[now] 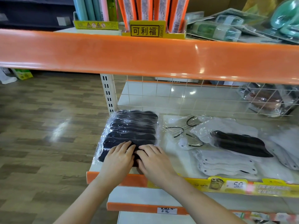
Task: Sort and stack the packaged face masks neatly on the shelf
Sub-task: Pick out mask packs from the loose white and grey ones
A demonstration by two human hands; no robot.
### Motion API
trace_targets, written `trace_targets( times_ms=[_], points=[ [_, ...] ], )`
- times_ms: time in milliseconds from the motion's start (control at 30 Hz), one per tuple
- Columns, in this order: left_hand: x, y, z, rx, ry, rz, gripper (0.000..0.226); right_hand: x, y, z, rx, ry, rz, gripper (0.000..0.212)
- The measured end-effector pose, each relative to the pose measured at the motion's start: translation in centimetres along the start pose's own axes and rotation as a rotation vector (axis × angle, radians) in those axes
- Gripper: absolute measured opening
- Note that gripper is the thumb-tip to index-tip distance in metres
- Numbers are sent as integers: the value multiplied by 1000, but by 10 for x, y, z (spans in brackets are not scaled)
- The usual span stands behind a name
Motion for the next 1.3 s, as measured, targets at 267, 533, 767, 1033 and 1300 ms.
trace_targets(
  times_ms=[267, 533, 767, 1033, 1300],
  points=[
    [34, 60, -7, -94, 24, -26, 34, -11, 46, -28, -47, 51, 151, 32],
    [78, 139, 1, -184, 53, 55, 31, -49, 121, -62, -88, 164, 327, 29],
    [106, 214, 17, -205, -23, 135, 35, -97, 187, -96, -181, 202, 421, 26],
    [127, 281, 27, -257, -19, 168, 35, -136, 243, -120, -222, 152, 573, 50],
    [125, 301, 46, -274, -103, 132, 37, -153, 263, -119, -193, 84, 641, 51]
  ],
)
Point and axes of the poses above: each hand's wrist, its own x-axis towards the middle knuckle, its own z-axis out of the palm, y = z × x, the point moved 2 cm from there along x, towards the middle knuckle, and after that the axes turned 7 degrees about x, right-handed, at the moved point
